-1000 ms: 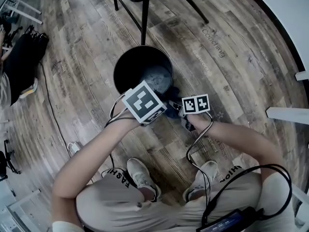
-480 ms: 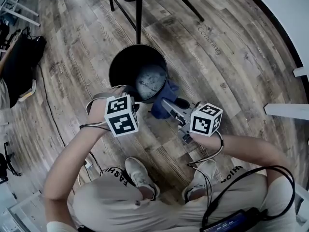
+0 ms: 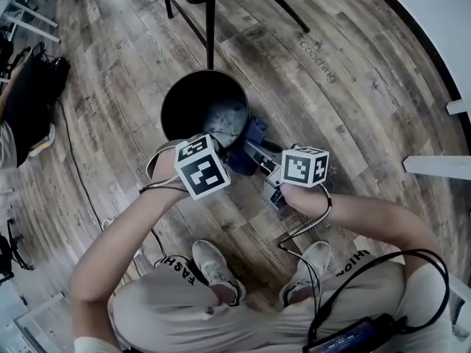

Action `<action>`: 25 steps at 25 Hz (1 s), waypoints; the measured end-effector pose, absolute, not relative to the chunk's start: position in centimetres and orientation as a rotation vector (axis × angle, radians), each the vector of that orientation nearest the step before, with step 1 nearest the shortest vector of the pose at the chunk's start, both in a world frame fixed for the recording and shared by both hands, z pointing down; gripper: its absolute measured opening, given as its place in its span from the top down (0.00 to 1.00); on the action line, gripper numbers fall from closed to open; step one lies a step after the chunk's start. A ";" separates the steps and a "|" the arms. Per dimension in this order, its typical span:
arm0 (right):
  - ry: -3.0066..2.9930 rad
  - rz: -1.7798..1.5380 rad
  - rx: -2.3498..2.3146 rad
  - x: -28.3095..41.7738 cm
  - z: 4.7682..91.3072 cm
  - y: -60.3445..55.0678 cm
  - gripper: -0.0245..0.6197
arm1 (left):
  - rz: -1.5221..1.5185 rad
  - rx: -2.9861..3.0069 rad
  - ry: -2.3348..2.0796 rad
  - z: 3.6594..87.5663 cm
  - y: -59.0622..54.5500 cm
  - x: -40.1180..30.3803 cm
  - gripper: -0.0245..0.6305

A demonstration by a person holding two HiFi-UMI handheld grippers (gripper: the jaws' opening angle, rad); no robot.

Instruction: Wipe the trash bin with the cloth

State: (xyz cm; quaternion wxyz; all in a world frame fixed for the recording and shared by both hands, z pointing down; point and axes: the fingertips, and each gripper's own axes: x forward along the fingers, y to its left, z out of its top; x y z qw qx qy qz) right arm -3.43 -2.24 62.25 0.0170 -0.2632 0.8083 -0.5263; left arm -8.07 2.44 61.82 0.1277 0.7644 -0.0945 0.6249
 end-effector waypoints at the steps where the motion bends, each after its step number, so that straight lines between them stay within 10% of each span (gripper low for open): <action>1: 2.515 -1.661 -0.817 -3.4 63.2 -2.3 0.86 | 1.799 2.206 -0.274 61.8 2.4 -7.9 0.94; 18: 2.509 -2.135 -1.005 -1.7 78.6 -4.1 0.86 | 1.415 2.044 -0.498 60.7 -1.3 -3.5 0.93; 25: 2.629 -1.850 -0.908 -0.8 73.2 -4.2 0.86 | 1.521 2.205 -0.297 58.8 -0.3 -4.8 0.76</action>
